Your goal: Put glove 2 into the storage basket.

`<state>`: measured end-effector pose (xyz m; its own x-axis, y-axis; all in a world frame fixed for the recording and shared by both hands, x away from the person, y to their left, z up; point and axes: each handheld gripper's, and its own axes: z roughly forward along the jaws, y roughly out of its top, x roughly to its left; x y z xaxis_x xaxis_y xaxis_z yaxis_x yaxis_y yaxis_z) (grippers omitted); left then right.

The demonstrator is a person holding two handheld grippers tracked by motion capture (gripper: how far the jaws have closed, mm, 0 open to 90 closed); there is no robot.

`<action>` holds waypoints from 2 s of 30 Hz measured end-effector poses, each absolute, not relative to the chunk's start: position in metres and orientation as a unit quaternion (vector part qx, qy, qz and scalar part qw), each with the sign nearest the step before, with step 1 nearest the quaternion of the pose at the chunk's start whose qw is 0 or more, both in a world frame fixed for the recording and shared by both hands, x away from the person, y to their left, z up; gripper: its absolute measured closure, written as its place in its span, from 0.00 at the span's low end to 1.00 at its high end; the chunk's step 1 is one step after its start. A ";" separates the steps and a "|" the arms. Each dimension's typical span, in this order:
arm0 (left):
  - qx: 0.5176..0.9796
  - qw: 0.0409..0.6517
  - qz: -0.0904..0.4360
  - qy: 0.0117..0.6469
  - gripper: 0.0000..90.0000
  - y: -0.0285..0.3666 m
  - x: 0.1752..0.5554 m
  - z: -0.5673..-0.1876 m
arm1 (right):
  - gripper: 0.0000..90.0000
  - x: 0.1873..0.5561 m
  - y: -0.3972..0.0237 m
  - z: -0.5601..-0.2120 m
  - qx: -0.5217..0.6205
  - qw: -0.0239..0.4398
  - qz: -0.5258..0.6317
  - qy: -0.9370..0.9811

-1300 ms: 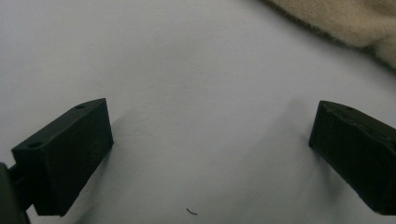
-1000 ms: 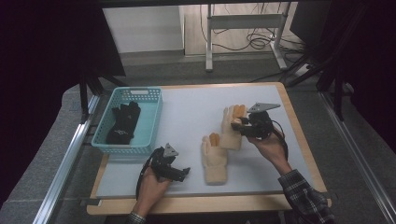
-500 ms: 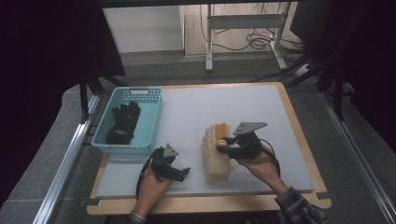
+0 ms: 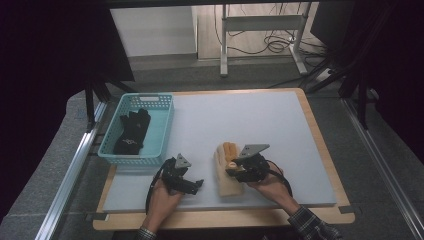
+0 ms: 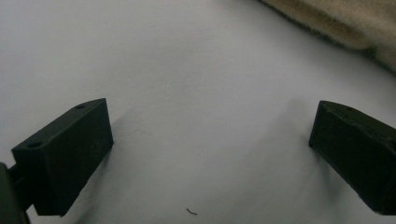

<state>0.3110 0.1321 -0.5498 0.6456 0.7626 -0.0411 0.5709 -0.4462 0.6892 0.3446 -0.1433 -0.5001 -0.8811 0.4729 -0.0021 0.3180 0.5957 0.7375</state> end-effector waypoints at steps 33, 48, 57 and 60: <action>0.820 0.326 0.166 0.440 0.01 0.168 0.295 -0.548 | 0.95 0.327 -0.191 -0.526 0.255 0.061 0.392 0.882; 0.816 0.337 0.155 0.444 0.00 0.179 0.296 -0.552 | 0.95 0.323 -0.149 -0.533 0.226 0.048 0.393 0.890; 0.816 0.336 0.154 0.444 0.00 0.179 0.296 -0.552 | 0.95 0.325 -0.127 -0.534 0.216 0.047 0.394 0.892; 0.816 0.336 0.154 0.444 0.00 0.179 0.296 -0.552 | 0.95 0.325 -0.120 -0.535 0.211 0.052 0.393 0.894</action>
<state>0.2960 0.1791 -0.5521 0.5576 0.8287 -0.0470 0.6211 -0.3790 0.6860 0.3254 -0.1200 -0.5346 -0.9054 0.4183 0.0721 0.3360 0.6023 0.7241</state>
